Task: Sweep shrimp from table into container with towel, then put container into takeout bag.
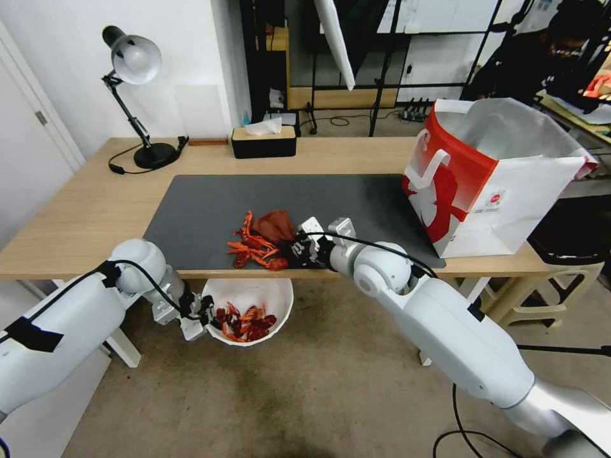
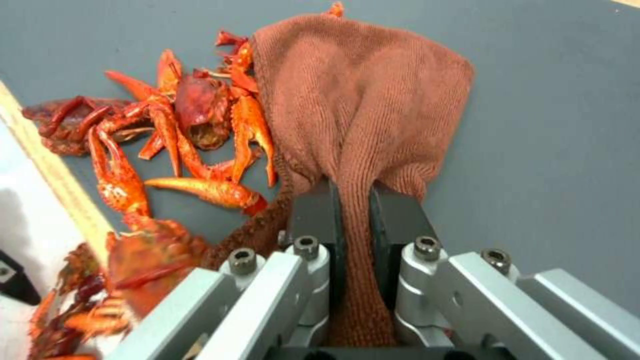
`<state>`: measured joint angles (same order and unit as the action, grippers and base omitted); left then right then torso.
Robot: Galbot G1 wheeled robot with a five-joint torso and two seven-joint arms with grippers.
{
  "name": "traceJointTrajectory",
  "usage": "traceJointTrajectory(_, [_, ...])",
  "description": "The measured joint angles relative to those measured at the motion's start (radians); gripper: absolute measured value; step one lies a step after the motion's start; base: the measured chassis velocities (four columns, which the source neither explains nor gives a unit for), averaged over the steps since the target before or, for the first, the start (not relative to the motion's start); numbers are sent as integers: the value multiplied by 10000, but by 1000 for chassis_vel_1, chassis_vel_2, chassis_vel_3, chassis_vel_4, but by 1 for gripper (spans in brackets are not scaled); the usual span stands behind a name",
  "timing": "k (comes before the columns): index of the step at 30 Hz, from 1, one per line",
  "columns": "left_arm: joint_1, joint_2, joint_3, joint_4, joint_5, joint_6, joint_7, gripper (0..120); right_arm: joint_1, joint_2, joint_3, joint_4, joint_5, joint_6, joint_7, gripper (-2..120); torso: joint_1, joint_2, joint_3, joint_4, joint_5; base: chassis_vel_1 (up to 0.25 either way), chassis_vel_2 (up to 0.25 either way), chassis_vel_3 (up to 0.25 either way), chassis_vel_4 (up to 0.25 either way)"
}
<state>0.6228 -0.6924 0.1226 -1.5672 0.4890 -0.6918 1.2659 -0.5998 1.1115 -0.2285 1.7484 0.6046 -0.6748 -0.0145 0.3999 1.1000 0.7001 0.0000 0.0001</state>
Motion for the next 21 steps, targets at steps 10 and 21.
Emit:
traceJointTrajectory(10, [64,-21,-2,-5,19,12,2,0,-371,-9,17,560,-2,-172,359,6,0,0,0,1,-1,0,0,0,0])
traceJointTrajectory(21, [62,30,-26,3,18,20,7,0,-1023,-215,104,1535,-30,-345,558,6,2,0,-1,0,0,0,0,0,0])
